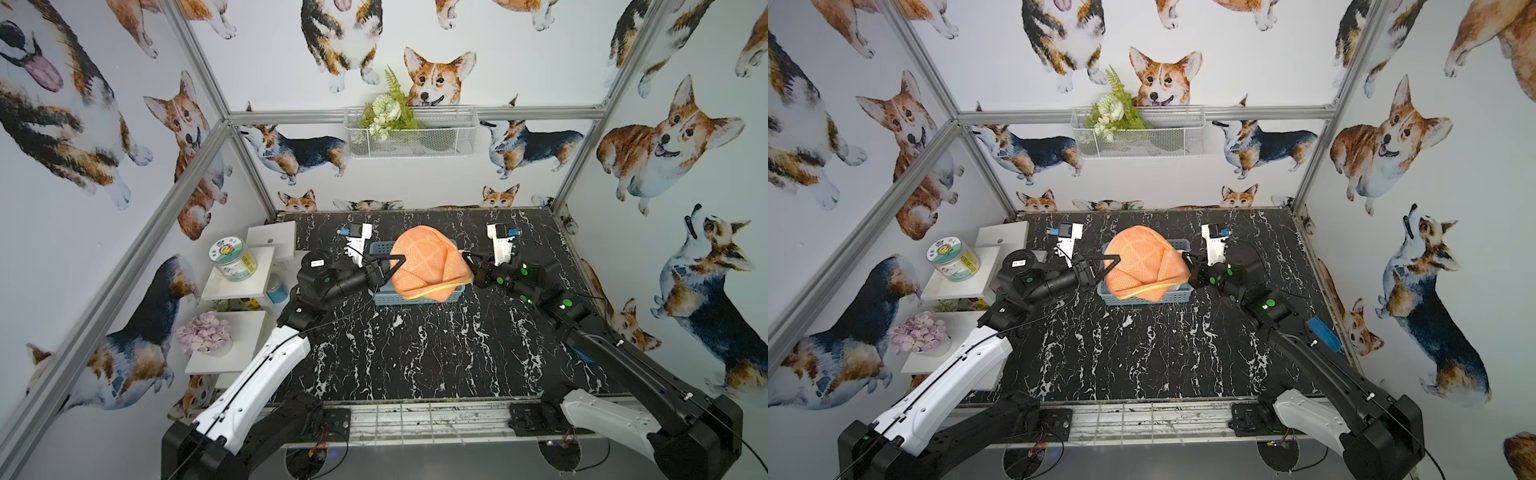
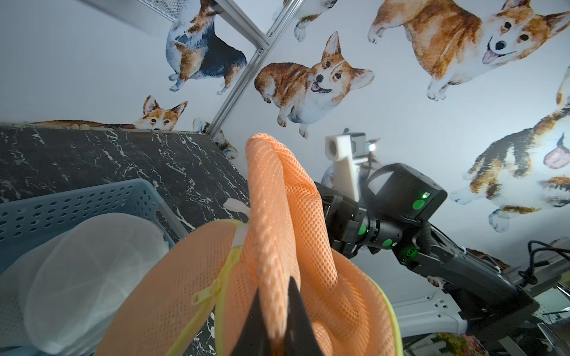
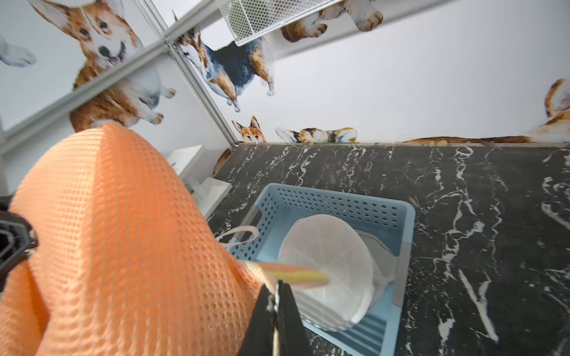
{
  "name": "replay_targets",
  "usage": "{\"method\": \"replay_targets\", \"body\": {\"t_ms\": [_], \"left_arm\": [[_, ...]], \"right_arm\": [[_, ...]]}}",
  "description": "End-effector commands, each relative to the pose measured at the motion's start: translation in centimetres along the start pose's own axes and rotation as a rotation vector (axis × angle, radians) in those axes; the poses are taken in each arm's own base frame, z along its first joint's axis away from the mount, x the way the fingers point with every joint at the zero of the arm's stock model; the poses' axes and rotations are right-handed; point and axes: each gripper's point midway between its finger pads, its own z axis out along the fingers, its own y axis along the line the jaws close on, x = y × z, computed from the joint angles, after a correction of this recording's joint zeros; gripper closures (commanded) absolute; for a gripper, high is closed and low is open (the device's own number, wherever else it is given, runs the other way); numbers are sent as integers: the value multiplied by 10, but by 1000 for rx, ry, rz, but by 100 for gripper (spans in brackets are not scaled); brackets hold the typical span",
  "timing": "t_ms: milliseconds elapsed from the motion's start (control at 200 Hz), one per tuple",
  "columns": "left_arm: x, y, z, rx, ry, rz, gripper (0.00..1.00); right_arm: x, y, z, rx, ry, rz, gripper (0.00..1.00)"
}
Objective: Turn the laundry bag inside out
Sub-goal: Turn over the laundry bag.
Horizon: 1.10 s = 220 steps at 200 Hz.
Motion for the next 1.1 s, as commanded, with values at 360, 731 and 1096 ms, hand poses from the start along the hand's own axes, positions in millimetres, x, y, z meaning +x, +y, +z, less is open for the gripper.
{"method": "replay_targets", "body": {"t_ms": [360,731,1096], "left_arm": [[-70,-2,0,-137,-337,152,100],[-71,-1,3,-155,-364,155,100],[-76,-10,-8,-160,-398,167,100]], "right_arm": [[-36,125,-49,-613,-49,38,38],[-32,158,-14,-652,-13,134,45],[-25,135,23,-489,17,191,41]]}}
